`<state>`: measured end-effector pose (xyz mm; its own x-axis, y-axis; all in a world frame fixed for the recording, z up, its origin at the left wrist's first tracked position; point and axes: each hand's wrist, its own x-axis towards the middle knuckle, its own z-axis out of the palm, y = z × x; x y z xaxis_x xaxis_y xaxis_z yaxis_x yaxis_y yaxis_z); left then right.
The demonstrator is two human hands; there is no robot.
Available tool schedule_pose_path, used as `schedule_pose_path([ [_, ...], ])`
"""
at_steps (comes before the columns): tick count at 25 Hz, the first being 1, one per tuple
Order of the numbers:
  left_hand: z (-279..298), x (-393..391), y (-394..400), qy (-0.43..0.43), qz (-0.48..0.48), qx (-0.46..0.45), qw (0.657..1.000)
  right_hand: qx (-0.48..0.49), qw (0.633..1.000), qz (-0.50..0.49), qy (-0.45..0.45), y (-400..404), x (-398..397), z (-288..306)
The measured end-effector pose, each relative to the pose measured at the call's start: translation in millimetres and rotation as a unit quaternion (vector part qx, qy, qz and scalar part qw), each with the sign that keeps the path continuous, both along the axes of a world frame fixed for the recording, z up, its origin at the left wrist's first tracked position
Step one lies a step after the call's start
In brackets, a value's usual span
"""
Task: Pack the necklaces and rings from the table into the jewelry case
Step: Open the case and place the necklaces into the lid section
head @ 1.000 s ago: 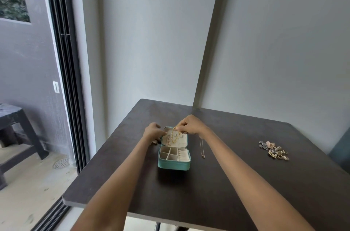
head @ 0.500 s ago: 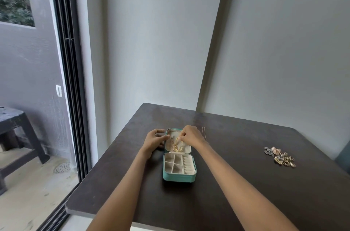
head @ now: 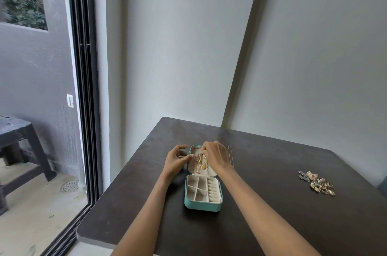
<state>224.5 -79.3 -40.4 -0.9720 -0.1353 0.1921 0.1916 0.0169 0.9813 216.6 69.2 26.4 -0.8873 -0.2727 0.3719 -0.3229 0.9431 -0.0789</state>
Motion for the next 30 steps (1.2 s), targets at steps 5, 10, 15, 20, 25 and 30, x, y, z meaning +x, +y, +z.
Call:
schedule_pose_path([
  [5,2,5,0,0.014,-0.010,0.038,0.999,0.096,0.993,-0.014,0.073,-1,6,-4],
  [10,2,7,-1,0.023,-0.016,0.048,0.998,0.096,0.991,0.016,0.093,2,12,-6],
  [15,2,8,-1,0.026,-0.016,0.053,0.998,0.095,0.989,0.035,0.108,3,8,-8],
  [20,4,10,-2,0.027,-0.013,0.062,0.998,0.114,0.982,0.045,0.144,3,3,-6],
  [25,4,11,-2,0.026,-0.008,0.064,0.998,0.094,0.975,0.071,0.189,3,12,1],
  [30,5,13,-1,0.029,-0.006,0.062,0.998,0.119,0.969,0.095,0.196,5,14,-3],
])
